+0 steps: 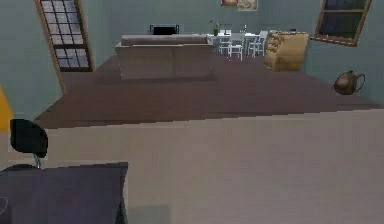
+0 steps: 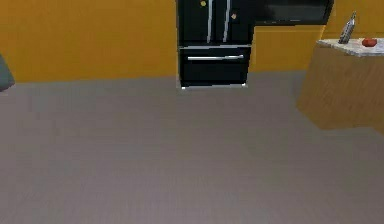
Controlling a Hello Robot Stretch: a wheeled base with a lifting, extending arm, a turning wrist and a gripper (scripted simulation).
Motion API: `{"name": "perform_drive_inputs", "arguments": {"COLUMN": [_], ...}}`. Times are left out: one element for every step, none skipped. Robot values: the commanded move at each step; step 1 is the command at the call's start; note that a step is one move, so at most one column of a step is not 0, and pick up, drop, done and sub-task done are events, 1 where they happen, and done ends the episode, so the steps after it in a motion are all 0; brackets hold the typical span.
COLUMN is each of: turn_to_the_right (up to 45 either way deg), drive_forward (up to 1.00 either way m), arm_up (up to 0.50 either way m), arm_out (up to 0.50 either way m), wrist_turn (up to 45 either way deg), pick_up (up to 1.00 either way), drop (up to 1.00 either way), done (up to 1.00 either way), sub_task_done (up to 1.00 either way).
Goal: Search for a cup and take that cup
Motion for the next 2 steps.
{"name": "perform_drive_inputs", "arguments": {"turn_to_the_right": [-45.0,-45.0], "drive_forward": [0.0,0.0], "arm_up": [0.0,0.0], "arm_out": [0.0,0.0], "wrist_turn": [0.0,0.0], "pick_up": [0.0,0.0], "drop": [0.0,0.0], "done": [0.0,0.0], "sub_task_done": [0.0,0.0]}}
